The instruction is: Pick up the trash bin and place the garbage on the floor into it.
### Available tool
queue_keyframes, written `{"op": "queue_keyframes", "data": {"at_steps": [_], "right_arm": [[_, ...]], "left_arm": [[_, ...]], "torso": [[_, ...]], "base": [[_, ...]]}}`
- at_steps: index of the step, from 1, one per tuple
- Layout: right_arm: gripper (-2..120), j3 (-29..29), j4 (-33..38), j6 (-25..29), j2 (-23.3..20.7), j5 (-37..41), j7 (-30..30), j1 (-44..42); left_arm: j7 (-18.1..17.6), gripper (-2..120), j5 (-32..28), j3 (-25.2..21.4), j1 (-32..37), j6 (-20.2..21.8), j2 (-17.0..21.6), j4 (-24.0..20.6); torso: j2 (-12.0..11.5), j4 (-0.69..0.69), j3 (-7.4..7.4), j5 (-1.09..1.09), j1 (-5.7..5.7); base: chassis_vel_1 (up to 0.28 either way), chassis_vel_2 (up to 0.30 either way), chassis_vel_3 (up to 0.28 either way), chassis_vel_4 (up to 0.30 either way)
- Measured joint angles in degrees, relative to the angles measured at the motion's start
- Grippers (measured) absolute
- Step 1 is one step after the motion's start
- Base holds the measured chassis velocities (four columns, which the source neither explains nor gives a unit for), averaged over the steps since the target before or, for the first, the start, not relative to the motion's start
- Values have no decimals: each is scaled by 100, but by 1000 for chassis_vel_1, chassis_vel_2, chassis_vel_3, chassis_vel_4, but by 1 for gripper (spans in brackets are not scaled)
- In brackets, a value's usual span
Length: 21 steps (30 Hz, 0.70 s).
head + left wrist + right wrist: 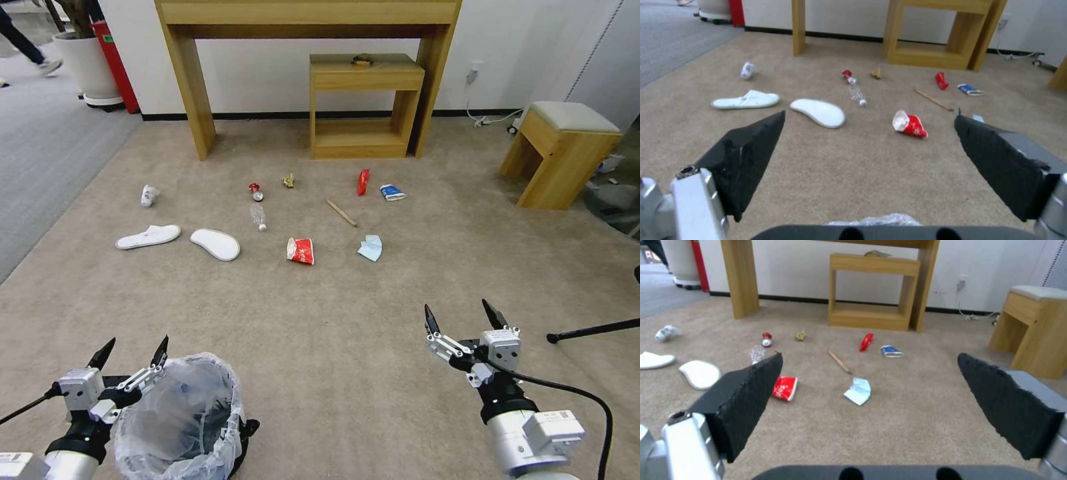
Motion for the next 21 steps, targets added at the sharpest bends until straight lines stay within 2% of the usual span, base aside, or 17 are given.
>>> {"op": "queue_keyframes", "data": {"at_steps": [21], "right_arm": [[100, -5, 26, -110, 21, 93, 32, 56]], "left_arm": [[-21, 100, 0, -7, -76, 122, 23, -23]], "torso": [[0, 0, 0, 0, 0]], "base": [[0, 0, 0, 0]]}}
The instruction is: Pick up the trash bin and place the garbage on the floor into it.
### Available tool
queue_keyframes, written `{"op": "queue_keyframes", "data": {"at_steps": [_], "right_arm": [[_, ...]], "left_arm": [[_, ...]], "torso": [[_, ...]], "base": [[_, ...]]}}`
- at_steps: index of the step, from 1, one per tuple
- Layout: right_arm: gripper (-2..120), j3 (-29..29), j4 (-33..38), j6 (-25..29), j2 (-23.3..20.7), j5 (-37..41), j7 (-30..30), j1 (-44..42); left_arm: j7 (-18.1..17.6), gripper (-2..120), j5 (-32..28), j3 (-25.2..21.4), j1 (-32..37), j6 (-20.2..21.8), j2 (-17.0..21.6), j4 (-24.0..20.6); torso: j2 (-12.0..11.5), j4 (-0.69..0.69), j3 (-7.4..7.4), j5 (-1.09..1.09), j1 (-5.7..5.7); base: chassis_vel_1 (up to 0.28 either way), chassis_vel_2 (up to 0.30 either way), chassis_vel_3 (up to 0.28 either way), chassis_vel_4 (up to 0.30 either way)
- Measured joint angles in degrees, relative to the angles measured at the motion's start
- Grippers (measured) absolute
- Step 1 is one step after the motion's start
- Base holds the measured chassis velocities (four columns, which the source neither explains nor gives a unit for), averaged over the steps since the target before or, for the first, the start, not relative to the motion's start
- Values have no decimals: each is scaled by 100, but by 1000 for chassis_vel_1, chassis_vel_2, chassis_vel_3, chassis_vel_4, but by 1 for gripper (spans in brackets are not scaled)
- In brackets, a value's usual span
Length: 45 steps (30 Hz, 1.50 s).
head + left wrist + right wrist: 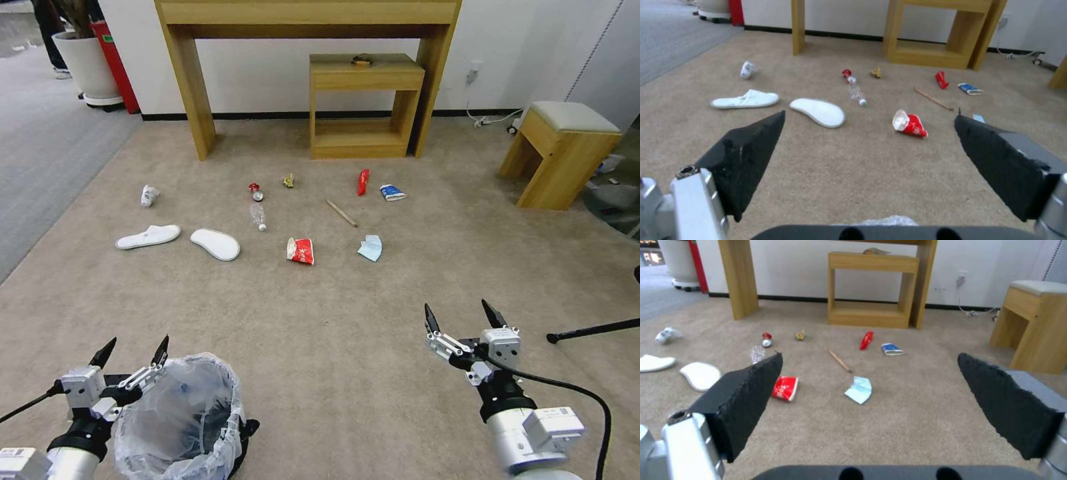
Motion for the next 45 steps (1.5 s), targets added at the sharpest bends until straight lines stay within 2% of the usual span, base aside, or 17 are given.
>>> {"op": "queue_keyframes", "data": {"at_steps": [3, 6, 7, 10, 11, 13, 14, 15, 18, 19, 22, 27, 35, 45], "right_arm": [[100, -7, -5, -4, -1, 0, 4, 15], [100, -11, -36, -12, -2, 0, 12, 32], [100, -11, -36, -12, -2, 0, 12, 32], [100, 3, -76, -13, -2, 5, 32, 45], [100, 3, -76, -13, -2, 5, 32, 45], [100, 13, -116, -10, -1, 19, 62, 42], [100, 15, -153, -1, 4, 21, 73, 32], [100, 15, -153, -1, 4, 21, 73, 32], [100, 1, -241, 39, 23, 21, 92, 23], [100, 1, -241, 39, 23, 21, 92, 23], [100, 8, -325, 68, 25, 40, 132, 22], [100, 52, -380, 111, 24, 89, 169, 25], [100, 63, -453, 223, 27, 105, 256, -33], [100, 66, -452, 261, 27, 114, 330, -91]], "left_arm": [[-4, 100, -11, -1, -5, 22, -1, 0], [-115, 100, -13, -71, -6, 415, 44, 112], [-115, 100, -13, -71, -6, 415, 44, 112], [-163, 100, -14, -262, 102, 896, 343, 490], [-163, 100, -14, -262, 102, 896, 343, 490], [-318, 100, -32, -387, 171, 1367, 529, 603], [-431, 100, -63, -448, 191, 1768, 619, 629], [-431, 100, -63, -448, 191, 1768, 619, 629], [-648, 100, -63, -487, 186, 2516, 763, 612], [-648, 100, -63, -487, 186, 2516, 763, 612], [-686, 100, -44, -473, 165, 3335, 859, 438], [-723, 100, 122, -321, -11, 3799, 917, 404], [-762, 100, 292, -115, -412, 3906, 972, 531], [-679, 100, 402, -35, -482, 3872, 1015, 886]], "torso": [[0, 0, 0, 0, 0], [0, 0, 0, 0, 0], [0, 0, 0, 0, 0], [0, 1, 0, -1, 0], [0, 1, 0, -1, 0], [0, 0, 0, -1, 0], [0, 1, 0, 0, 0], [0, 1, 0, 0, 0], [0, 0, 0, -1, 0], [0, 0, 0, -1, 0], [0, 0, 0, 1, 0], [0, 0, 0, 0, 0], [0, -1, 0, 0, 0], [0, 0, 0, 0, 0]], "base": [[0, 0, 0, 0], [0, 0, 0, 0], [0, 0, 0, 0], [0, 0, 0, 0], [0, 0, 0, 0], [0, 0, 0, 0], [0, 0, 0, 0], [0, 0, 0, 0], [0, 0, 0, 0], [0, 0, 0, 0], [0, 0, 0, 0], [0, 0, 0, 0], [0, 0, 0, 0], [0, 0, 0, 0]]}}
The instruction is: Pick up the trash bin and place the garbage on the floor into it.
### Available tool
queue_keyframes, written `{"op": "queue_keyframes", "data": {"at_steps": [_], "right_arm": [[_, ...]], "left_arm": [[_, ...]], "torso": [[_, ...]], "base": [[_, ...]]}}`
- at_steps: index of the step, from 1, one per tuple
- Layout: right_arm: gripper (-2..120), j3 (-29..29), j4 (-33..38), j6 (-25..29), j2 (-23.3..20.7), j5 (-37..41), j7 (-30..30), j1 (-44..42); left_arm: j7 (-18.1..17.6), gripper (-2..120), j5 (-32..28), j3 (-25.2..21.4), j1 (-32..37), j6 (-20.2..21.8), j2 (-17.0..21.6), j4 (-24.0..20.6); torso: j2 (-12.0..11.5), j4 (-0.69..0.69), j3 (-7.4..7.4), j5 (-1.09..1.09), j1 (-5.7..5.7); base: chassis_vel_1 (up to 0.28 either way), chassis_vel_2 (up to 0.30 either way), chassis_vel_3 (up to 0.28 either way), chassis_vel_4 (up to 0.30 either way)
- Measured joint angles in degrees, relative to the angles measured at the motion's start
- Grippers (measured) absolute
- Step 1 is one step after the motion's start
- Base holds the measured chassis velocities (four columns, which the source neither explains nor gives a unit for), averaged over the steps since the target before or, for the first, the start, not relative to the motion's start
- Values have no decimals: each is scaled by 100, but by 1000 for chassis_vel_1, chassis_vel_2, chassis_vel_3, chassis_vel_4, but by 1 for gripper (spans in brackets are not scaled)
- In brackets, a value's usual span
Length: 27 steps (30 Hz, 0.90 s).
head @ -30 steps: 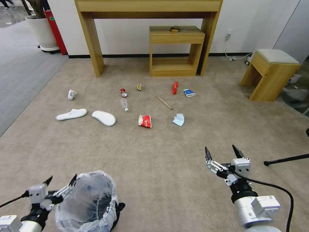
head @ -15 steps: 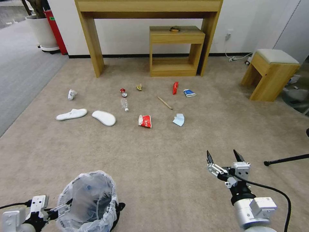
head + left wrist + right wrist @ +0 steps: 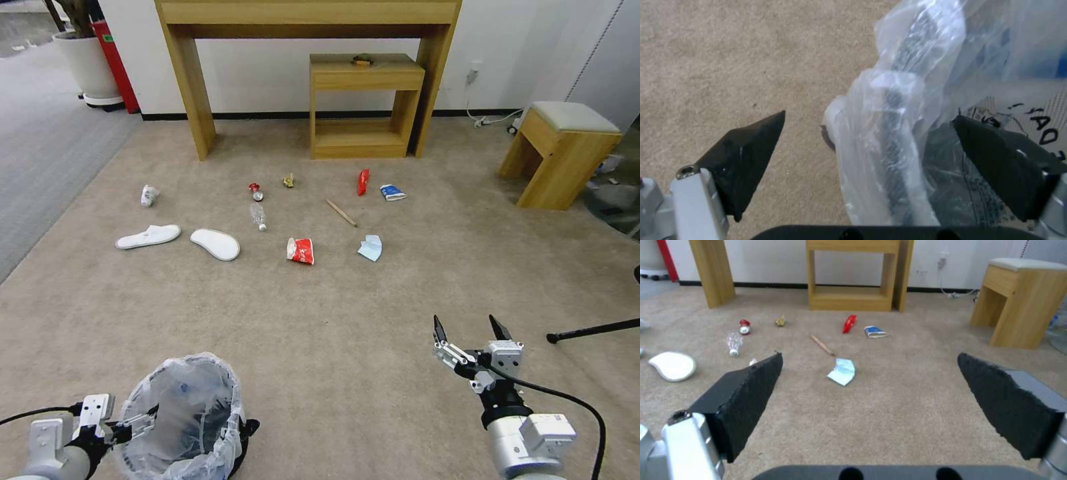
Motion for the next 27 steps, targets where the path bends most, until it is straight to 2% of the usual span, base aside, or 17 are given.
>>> {"op": "queue_keyframes", "data": {"at_steps": [5, 8, 11, 12, 14, 16, 19, 20, 22, 23, 26, 27], "right_arm": [[100, -15, -5, -26, 5, 17, 75, 24], [100, -48, -10, -103, 5, 63, 200, 63], [100, -47, -9, -117, -1, 65, 225, 66], [100, -47, -9, -117, -1, 65, 225, 66], [100, -33, -9, -116, -3, 65, 236, 59], [100, -28, -9, -116, -2, 65, 239, 57], [100, -17, -5, -114, -4, 67, 268, 60], [100, -17, -5, -114, -4, 67, 268, 60], [100, -16, -5, -114, -5, 68, 290, 68], [100, -16, -5, -114, -5, 68, 290, 68], [100, -29, -7, -123, -6, 68, 304, 87], [100, -29, -7, -123, -6, 68, 304, 87]], "left_arm": [[0, 99, 9, 23, -20, -5, -1, 53], [-28, 92, 76, 74, -67, -15, -2, 105], [-121, 78, 137, 142, -158, -28, -11, 214], [-121, 78, 137, 142, -158, -28, -11, 214], [-143, 67, 138, 176, -168, -55, -12, 243], [-145, 65, 138, 185, -169, -58, -12, 250], [-152, 49, 139, 210, -164, -61, -11, 270], [-152, 49, 139, 210, -164, -61, -11, 270], [-153, 38, 140, 223, -135, -63, -19, 259], [-153, 38, 140, 223, -135, -63, -19, 259], [-162, 22, 130, 231, -100, -60, -30, 219], [-162, 22, 130, 231, -100, -60, -30, 219]], "torso": [[0, 0, 0, 0, 0], [0, 0, 0, 1, 0], [0, 0, 0, 3, 0], [0, 0, 0, 3, 0], [0, 0, 0, 3, 0], [0, 0, 0, 3, 0], [0, 0, 0, 3, 0], [0, 0, 0, 3, 0], [0, 0, 0, 3, 0], [0, 0, 0, 3, 0], [0, 0, 0, 1, 0], [0, 0, 0, 1, 0]], "base": [[0, 0, 0, 0], [0, 0, 0, 0], [0, 0, 0, 0], [0, 0, 0, 0], [0, 0, 0, 0], [0, 0, 0, 0], [0, 0, 0, 0], [0, 0, 0, 0], [0, 0, 0, 0], [0, 0, 0, 0], [0, 0, 0, 0], [0, 0, 0, 0]]}}
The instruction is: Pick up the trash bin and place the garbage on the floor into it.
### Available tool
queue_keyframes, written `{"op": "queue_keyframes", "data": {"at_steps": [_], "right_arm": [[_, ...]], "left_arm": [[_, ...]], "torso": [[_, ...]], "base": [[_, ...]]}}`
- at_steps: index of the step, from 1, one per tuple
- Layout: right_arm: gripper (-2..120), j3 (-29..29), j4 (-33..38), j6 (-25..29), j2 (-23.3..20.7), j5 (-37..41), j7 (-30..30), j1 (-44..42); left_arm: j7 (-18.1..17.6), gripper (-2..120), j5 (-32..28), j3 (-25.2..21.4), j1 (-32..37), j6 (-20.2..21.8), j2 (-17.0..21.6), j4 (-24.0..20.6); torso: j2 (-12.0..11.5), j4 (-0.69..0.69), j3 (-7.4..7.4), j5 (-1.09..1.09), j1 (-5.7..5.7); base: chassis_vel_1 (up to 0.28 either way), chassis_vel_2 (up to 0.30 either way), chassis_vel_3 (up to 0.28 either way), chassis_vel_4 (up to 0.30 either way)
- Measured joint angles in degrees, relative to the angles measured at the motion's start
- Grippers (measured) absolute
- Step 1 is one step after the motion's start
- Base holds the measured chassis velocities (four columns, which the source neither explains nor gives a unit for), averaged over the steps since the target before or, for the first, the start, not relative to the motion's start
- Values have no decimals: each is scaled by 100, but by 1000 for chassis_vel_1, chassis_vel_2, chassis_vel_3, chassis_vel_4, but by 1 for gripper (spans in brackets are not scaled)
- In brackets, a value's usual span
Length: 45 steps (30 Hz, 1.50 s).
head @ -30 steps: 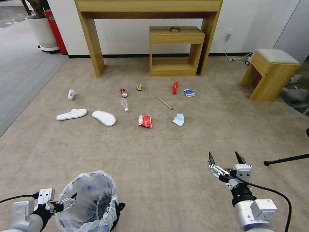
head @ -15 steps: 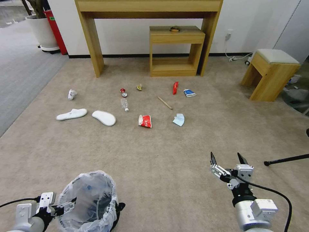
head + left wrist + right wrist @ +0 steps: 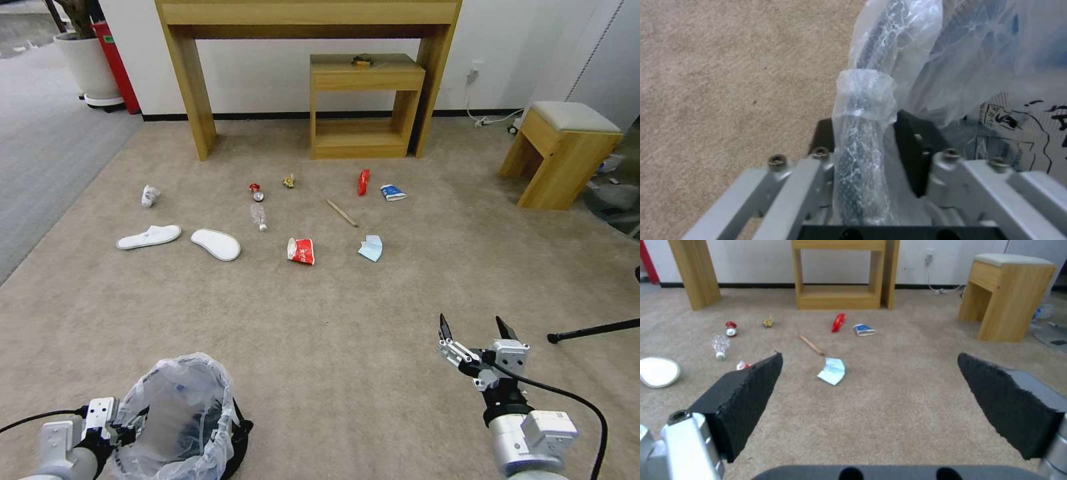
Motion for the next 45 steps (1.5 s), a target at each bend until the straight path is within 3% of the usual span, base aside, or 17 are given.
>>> {"op": "queue_keyframes", "data": {"at_steps": [3, 7, 13, 16, 18, 21, 24, 25, 28, 45], "right_arm": [[100, 12, 37, -101, -1, 29, 6, 35], [100, 62, 80, -188, -9, 81, 20, 76], [100, 90, 105, -244, -17, 125, 36, 92], [100, 86, 128, -292, -9, 130, 39, 123], [100, 91, 147, -308, -9, 139, 39, 140], [100, 136, 205, -337, -10, 182, 50, 189], [100, 256, 288, -396, -8, 200, 13, 250], [100, 256, 288, -396, -8, 200, 13, 250], [100, 306, 315, -406, -9, 183, -64, 283], [100, 261, 411, -410, 19, 89, -42, 256]], "left_arm": [[11, 10, -66, 8, 6, 3, -11, -32], [-44, 3, -370, -18, 43, 21, -26, -156], [-244, 0, -864, -109, 103, 58, -34, -493], [-452, 0, -1356, -276, 229, 58, -66, -1031], [-524, 0, -1502, -300, 253, 58, -76, -1164], [-805, 0, -1822, -337, 276, 53, -114, -1437], [-1546, 0, -2356, -273, 161, 49, -258, -1644], [-1546, 0, -2356, -273, 161, 49, -258, -1644], [-2153, 0, -2816, -191, -19, 45, -453, -1779], [-2216, 0, -2825, -174, 41, 37, -524, -1927]], "torso": [[0, -1, 0, 1, 0], [0, 1, 0, -2, 0], [-1, -1, 1, -7, 0], [0, 0, 1, -2, 0], [0, 0, 1, -1, 0], [0, -1, 1, 0, 0], [-1, 0, 1, -1, 0], [-1, 0, 1, -1, 0], [-1, 0, 1, 0, 0], [0, 0, -1, 1, -2]], "base": [[0, 0, 0, 0], [0, 0, 0, 0], [0, 0, 0, 0], [0, 0, 0, 0], [0, 0, 0, 0], [0, 0, 0, 0], [0, 0, 0, 0], [0, 0, 0, 0], [0, 0, 0, 0], [5, 70, -5, -63]]}}
